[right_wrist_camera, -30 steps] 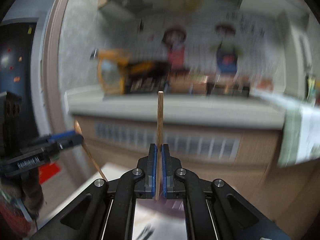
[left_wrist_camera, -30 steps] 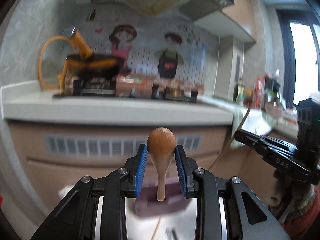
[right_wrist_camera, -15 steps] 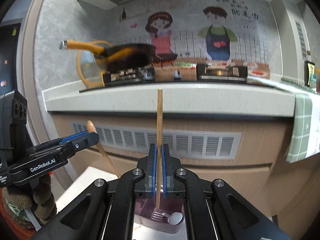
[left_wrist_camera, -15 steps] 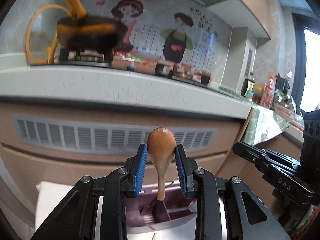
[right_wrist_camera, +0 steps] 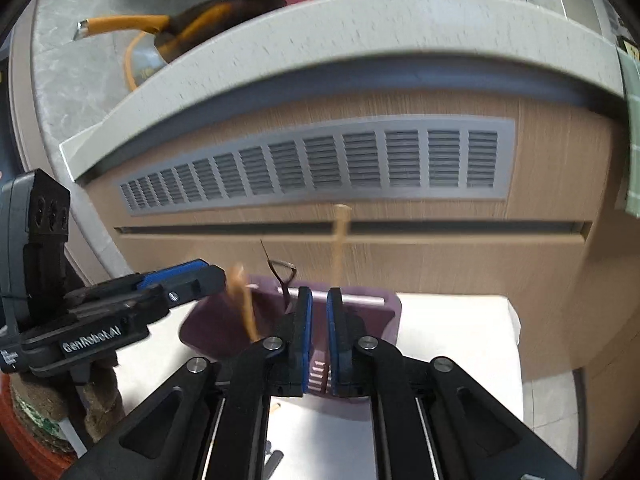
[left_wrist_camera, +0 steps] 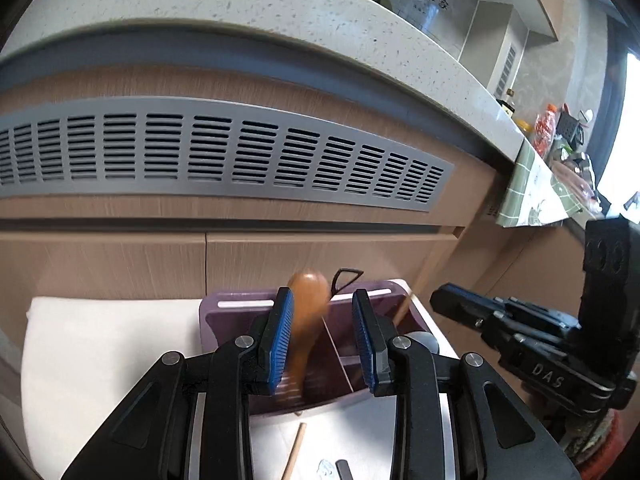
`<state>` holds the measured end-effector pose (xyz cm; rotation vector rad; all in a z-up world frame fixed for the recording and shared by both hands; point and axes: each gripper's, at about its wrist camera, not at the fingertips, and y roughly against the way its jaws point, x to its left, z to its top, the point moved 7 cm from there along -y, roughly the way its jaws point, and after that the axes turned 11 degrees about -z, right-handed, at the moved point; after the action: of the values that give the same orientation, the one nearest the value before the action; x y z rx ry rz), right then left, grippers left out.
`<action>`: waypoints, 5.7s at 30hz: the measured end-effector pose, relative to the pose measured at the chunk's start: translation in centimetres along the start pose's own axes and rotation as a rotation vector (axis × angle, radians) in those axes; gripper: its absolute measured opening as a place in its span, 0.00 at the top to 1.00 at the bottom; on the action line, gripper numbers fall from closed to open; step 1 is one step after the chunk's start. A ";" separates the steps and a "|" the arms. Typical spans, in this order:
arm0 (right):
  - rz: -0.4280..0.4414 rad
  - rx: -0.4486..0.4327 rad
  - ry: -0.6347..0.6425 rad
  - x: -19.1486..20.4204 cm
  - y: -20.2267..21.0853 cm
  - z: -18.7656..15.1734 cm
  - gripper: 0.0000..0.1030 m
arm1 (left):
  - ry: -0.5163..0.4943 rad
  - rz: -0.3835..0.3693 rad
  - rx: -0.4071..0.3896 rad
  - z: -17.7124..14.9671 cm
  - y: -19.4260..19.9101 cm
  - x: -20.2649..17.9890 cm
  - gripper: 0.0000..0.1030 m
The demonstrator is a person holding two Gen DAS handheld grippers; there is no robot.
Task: Organize utensils
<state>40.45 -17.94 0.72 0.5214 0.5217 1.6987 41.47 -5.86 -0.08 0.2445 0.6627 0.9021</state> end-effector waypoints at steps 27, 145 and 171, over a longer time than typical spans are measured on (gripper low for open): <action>-0.113 0.266 0.210 0.2 7.9 -22.6 0.79 | 0.112 0.168 0.193 -22.3 14.5 3.4 0.66; -0.011 0.330 0.054 -1.1 2.1 -19.1 0.64 | -0.025 -0.034 0.223 -13.4 2.1 1.9 0.64; -0.151 0.073 0.089 0.1 3.0 -12.6 0.81 | 0.010 0.090 0.280 -21.5 9.2 2.4 0.59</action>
<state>30.51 -19.16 -7.55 0.4489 0.6732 1.5686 23.17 0.07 -13.60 0.5233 0.7921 0.8959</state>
